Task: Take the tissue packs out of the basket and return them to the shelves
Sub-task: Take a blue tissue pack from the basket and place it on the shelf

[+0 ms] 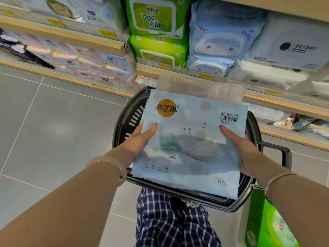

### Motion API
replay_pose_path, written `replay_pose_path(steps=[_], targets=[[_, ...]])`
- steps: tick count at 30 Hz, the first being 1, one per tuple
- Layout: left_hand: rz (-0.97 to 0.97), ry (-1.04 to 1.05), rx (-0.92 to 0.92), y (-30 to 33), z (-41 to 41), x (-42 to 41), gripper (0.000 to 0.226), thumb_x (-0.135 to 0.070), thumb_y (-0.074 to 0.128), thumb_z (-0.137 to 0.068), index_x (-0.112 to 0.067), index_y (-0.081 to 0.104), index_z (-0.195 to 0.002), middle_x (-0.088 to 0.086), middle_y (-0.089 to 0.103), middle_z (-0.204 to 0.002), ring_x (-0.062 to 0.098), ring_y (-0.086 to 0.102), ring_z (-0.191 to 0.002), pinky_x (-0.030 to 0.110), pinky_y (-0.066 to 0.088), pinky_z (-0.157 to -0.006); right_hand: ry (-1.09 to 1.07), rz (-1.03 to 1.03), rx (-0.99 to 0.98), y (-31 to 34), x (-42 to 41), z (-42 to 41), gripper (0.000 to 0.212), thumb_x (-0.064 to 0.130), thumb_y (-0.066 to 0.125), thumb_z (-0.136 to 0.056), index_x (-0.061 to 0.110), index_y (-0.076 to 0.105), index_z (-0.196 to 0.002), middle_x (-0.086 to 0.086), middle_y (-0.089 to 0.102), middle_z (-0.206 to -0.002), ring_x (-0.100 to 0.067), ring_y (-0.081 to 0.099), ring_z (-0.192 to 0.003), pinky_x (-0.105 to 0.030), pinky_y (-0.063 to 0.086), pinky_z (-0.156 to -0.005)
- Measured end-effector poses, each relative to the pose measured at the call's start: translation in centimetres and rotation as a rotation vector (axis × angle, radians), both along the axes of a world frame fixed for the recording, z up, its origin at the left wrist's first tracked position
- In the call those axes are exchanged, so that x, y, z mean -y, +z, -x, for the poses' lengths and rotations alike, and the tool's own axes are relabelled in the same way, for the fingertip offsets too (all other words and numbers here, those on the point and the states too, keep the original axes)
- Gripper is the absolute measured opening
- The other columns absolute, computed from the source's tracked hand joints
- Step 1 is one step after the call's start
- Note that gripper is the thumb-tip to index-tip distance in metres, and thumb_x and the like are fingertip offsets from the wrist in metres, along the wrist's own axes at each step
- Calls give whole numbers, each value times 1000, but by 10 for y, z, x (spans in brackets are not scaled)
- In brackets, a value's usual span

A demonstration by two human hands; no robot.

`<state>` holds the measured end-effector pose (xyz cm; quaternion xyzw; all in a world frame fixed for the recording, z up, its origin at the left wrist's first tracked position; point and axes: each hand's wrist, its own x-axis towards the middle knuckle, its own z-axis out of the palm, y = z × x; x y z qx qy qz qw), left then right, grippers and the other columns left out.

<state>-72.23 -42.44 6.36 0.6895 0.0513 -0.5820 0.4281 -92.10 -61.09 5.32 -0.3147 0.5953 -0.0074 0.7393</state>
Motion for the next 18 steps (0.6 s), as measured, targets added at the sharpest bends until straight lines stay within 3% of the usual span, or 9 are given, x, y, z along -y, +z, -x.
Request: replay_pose_path(steps=[2,6,9,14,18], targets=[[12,11,-7,6,3,-4,53,-52,53,-86,-38,38,-134,-9,56,-132,18,52,-125,46,38,-109,-32,12,-7,10,-5,4,29,27,72,-78,31,61,-104,2,70,-101,-24,68,-91,-40,57,-72],[106,90,14,34,10,-10,25,-42,48,-93,-36,56,-116,-4,67,-121,20,63,-114,42,47,-101,-34,51,22,34,-12,3,54,28,77,-71,29,60,-122,-2,71,-114,-30,68,-100,-47,55,-83],[174,145,43,64,8,-20,37,-43,48,-93,-30,56,-126,0,67,-123,24,64,-113,45,48,-99,-33,99,72,68,-15,-3,52,26,76,-73,28,61,-122,-3,71,-114,-29,68,-100,-45,55,-83],[121,222,194,140,0,-36,50,-60,62,-75,-35,61,-119,-3,70,-117,25,68,-105,46,50,-97,-26,176,155,146,-32,-17,49,24,74,-76,24,60,-123,-5,70,-113,-30,67,-100,-50,53,-86],[209,318,303,217,-6,-48,44,-45,64,-82,-24,62,-120,2,71,-115,27,68,-101,46,53,-92,-34,276,249,222,-50,-28,48,23,75,-75,23,61,-121,-4,71,-111,-28,69,-96,-48,55,-84]])
